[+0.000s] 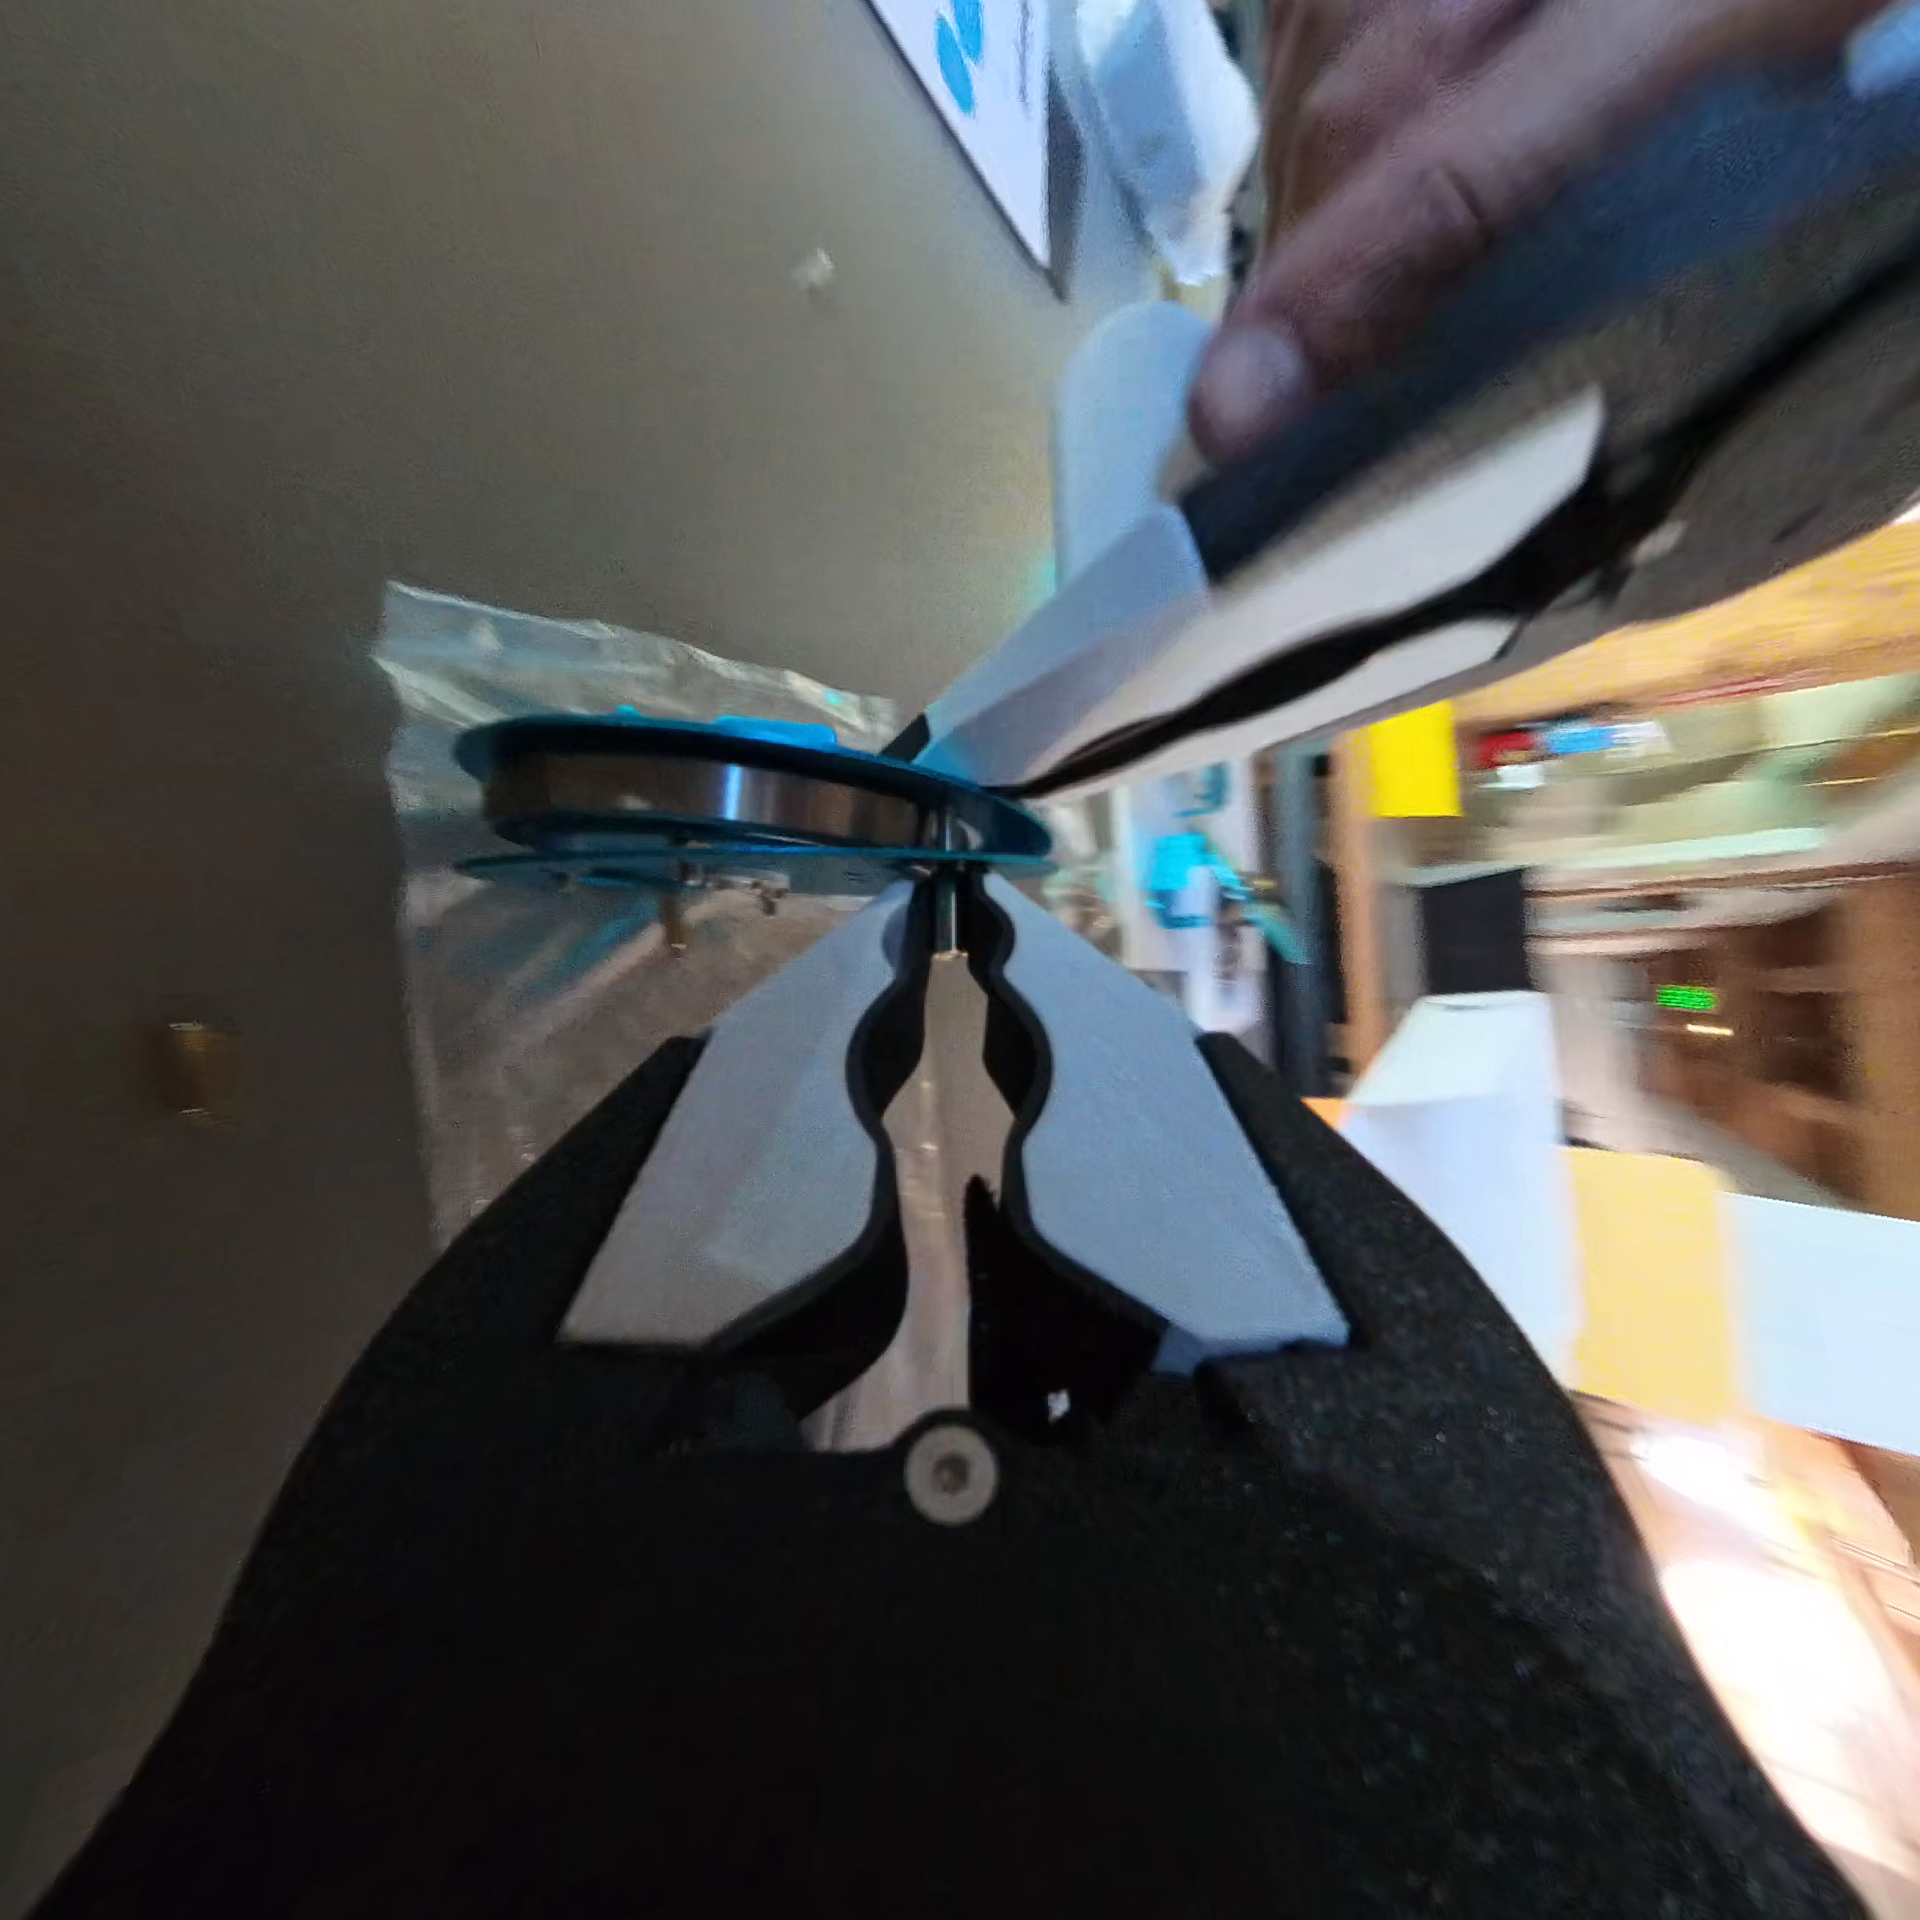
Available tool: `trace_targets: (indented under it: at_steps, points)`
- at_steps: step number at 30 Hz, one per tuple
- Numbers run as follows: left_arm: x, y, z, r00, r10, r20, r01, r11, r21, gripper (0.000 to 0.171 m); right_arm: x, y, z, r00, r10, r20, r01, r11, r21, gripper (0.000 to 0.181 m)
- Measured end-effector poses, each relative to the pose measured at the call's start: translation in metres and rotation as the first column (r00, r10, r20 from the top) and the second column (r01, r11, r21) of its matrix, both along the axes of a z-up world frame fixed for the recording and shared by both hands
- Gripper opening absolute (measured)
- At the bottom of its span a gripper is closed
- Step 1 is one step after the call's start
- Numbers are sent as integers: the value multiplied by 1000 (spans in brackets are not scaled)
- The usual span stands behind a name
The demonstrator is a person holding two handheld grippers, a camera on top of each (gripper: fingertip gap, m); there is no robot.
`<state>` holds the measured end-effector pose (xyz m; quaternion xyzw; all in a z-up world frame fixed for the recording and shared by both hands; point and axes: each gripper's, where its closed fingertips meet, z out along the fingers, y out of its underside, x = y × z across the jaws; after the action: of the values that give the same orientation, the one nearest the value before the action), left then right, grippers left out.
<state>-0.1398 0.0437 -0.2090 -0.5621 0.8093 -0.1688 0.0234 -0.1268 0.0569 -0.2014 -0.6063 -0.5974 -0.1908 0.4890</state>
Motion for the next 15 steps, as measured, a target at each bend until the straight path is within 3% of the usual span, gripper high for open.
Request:
trace_targets:
  at_steps: [4, 8, 11, 14, 15]
  points:
    - [3, -6, -1, 989, -80, 127, 56, 982, 179, 3, 0, -10, -6, 972, -2, -237, -81, 936, -341, 4]
    - [7, -2, 0, 953, -212, 216, 95, 887, 453, 2, 1, -14, -9, 905, -140, -401, -164, 755, -635, 5]
    - [11, 3, 2, 909, -341, 238, 84, 710, 699, 2, 2, -16, -11, 862, -285, -418, -203, 562, -802, 4]
    - [14, 4, 4, 858, -470, 208, 45, 472, 880, 2, 3, -23, -11, 825, -433, -363, -261, 278, -924, 4]
    - [16, 3, 4, 837, -511, 195, 25, 391, 920, 2, 2, -27, -10, 816, -473, -333, -294, 155, -943, 4]
